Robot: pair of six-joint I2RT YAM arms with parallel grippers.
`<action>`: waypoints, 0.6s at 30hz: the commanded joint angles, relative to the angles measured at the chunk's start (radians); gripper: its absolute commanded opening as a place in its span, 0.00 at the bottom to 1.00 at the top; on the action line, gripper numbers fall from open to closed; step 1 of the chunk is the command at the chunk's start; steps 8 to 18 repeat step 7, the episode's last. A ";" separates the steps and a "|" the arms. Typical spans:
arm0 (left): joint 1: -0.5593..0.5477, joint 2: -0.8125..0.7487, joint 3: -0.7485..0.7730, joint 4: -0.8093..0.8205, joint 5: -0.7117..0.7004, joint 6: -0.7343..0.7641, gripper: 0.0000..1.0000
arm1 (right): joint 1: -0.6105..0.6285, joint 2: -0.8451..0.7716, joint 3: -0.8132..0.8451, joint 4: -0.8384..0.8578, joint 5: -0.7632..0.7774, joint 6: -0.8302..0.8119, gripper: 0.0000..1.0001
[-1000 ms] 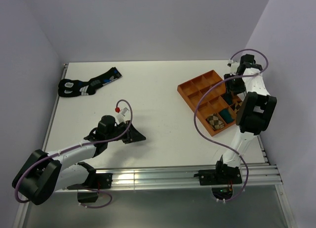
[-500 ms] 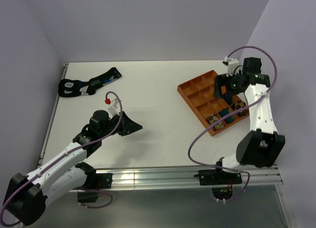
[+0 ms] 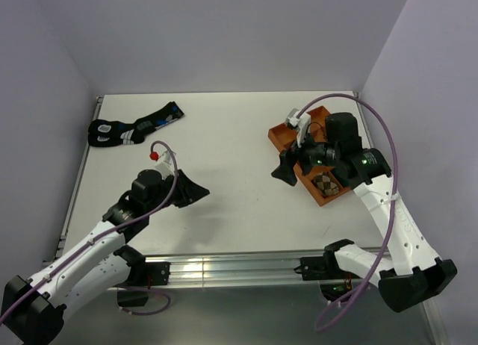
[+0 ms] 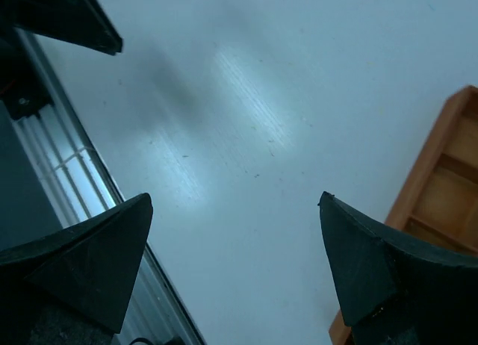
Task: Roll the socks
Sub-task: Reset both arms
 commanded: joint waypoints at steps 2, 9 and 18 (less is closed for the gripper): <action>-0.015 -0.018 0.055 -0.027 -0.042 -0.018 0.22 | 0.090 -0.008 -0.016 0.098 -0.009 0.053 1.00; -0.019 -0.013 0.063 -0.038 -0.047 -0.020 0.22 | 0.126 -0.033 -0.061 0.137 0.011 0.055 1.00; -0.019 -0.013 0.063 -0.038 -0.047 -0.020 0.22 | 0.126 -0.033 -0.061 0.137 0.011 0.055 1.00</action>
